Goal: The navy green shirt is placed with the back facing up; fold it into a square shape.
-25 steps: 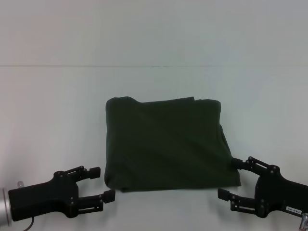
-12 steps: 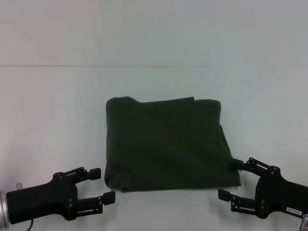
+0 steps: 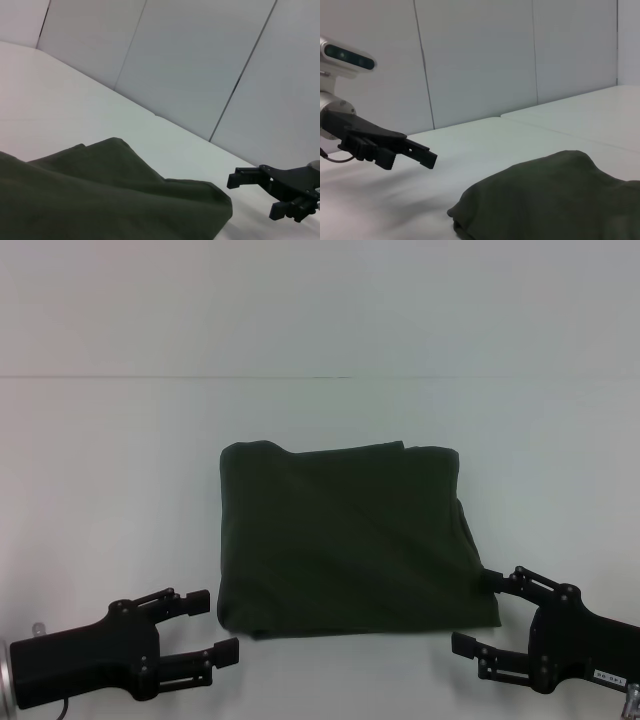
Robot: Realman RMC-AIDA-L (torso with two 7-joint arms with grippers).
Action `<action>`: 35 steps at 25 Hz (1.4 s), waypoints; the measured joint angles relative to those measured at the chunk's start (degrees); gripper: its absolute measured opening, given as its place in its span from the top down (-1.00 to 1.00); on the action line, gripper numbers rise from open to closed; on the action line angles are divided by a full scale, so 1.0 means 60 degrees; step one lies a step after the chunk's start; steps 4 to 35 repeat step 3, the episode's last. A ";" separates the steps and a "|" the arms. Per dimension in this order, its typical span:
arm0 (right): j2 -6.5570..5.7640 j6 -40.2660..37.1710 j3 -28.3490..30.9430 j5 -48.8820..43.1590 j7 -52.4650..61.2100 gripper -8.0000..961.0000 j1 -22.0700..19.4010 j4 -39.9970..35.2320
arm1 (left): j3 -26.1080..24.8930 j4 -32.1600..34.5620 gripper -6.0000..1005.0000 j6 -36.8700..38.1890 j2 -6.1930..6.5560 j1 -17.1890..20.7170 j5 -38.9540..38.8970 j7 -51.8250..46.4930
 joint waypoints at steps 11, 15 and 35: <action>0.0000 -0.0013 0.0000 0.0000 0.0000 -0.91 0.0001 0.0000 | -0.0009 0.0001 -0.71 0.0017 0.0002 0.0012 0.0000 -0.0007; 0.0000 -0.0013 0.0000 0.0000 0.0000 -0.91 0.0001 0.0000 | -0.0009 0.0001 -0.71 0.0017 0.0002 0.0012 0.0000 -0.0007; 0.0000 -0.0013 0.0000 0.0000 0.0000 -0.91 0.0001 0.0000 | -0.0009 0.0001 -0.71 0.0017 0.0002 0.0012 0.0000 -0.0007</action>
